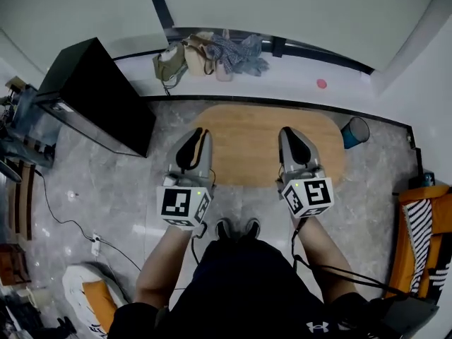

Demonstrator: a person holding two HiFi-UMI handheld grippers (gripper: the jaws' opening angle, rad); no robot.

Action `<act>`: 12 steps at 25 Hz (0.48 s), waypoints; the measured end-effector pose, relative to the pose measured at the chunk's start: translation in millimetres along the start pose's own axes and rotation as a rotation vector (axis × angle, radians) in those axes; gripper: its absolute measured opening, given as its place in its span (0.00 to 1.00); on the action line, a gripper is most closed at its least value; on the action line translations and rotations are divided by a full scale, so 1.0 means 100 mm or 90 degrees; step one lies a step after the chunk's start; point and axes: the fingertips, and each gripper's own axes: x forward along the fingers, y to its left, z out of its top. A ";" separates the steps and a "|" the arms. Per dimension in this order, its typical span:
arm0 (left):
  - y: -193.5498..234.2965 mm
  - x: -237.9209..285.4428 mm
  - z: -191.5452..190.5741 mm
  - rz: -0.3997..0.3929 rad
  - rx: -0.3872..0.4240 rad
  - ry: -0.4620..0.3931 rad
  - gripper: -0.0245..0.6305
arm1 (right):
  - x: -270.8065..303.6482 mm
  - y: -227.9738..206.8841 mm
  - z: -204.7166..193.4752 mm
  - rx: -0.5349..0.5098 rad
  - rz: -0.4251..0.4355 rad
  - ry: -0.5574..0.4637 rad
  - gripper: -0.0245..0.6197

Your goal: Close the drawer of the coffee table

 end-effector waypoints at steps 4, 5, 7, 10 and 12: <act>-0.08 0.00 0.26 -0.015 0.009 -0.028 0.05 | -0.04 0.05 0.28 -0.012 0.002 -0.031 0.04; -0.10 0.00 0.32 -0.020 0.013 -0.036 0.04 | -0.04 0.07 0.35 -0.019 0.004 -0.040 0.04; -0.16 0.01 0.43 -0.031 0.023 -0.052 0.04 | -0.06 0.11 0.47 -0.036 0.008 -0.058 0.04; -0.25 0.00 0.59 -0.039 0.038 -0.072 0.04 | -0.11 0.15 0.62 -0.065 0.012 -0.075 0.04; -0.28 -0.01 0.69 -0.039 0.045 -0.083 0.04 | -0.15 0.17 0.73 -0.083 0.010 -0.084 0.04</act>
